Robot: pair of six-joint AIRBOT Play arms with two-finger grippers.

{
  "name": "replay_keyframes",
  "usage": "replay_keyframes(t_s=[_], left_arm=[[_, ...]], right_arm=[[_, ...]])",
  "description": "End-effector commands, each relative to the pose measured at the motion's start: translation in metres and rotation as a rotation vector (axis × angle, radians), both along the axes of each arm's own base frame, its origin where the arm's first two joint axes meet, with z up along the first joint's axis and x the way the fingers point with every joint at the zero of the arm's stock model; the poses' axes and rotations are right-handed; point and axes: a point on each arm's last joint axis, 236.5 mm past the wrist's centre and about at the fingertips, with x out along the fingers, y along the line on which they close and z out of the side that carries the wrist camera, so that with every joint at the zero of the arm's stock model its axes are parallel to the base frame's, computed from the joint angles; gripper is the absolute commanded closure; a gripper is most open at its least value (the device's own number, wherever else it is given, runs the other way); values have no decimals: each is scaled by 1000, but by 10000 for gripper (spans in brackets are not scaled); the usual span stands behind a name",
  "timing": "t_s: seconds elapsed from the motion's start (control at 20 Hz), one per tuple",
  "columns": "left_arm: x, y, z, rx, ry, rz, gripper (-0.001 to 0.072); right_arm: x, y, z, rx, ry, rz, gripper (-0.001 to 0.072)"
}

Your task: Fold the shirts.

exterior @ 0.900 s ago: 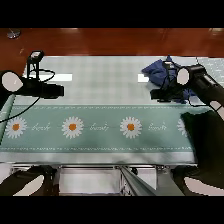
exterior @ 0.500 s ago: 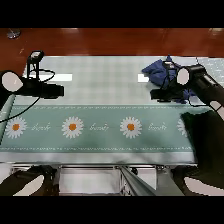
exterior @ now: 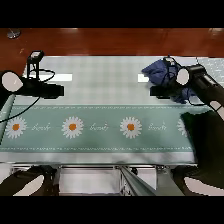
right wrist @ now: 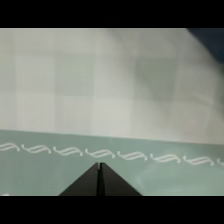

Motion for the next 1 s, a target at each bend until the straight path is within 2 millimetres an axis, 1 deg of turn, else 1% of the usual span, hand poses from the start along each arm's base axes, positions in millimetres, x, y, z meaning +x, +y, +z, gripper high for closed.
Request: replay_keyframes(t_s=[0.0,0.05,0.1,0.15,0.2,0.25,0.3,0.35,0.45,0.5,0.6,0.65,0.7,0.75,0.8,0.85,0.9,0.95], left_arm=[[19,0,10,-10,-87,16,687],[31,0,17,-19,-145,28,686],[40,-2,21,-30,-183,36,625],[48,-2,24,-33,-216,43,299],[54,-1,25,-36,-236,51,12],[58,-1,25,-37,-247,56,0],[60,1,23,-36,-248,59,1],[61,2,21,-35,-243,63,1],[62,2,15,-33,-230,64,1],[62,2,11,-32,-222,64,1],[62,2,5,-30,-206,64,1],[62,2,1,-29,-195,64,1],[60,2,-2,-27,-182,62,1],[57,1,-6,-25,-160,59,1],[53,1,-9,-23,-139,55,1],[47,1,-13,-20,-112,50,1],[41,1,-16,-17,-81,44,1],[33,3,-19,-7,-48,37,1]], right_arm=[[39,-16,16,-94,-178,41,558],[51,-33,23,-191,-234,76,131],[64,-48,33,-277,-296,108,81],[78,-63,45,-348,-362,119,81],[88,-80,55,-381,-413,87,80],[97,-98,60,-375,-451,20,81],[102,-120,58,-345,-459,-71,81],[104,-142,47,-324,-431,-149,81],[100,-176,10,-306,-316,-239,81],[96,-184,-10,-293,-244,-260,81],[87,-187,-49,-231,-89,-278,81],[84,-185,-61,-192,-27,-283,82],[83,-182,-69,-149,28,-284,83],[85,-174,-74,-95,74,-272,90],[87,-164,-75,-42,106,-251,126],[89,-154,-75,1,130,-225,231],[91,-144,-72,41,144,-200,412],[94,-135,-64,77,140,-181,682]])
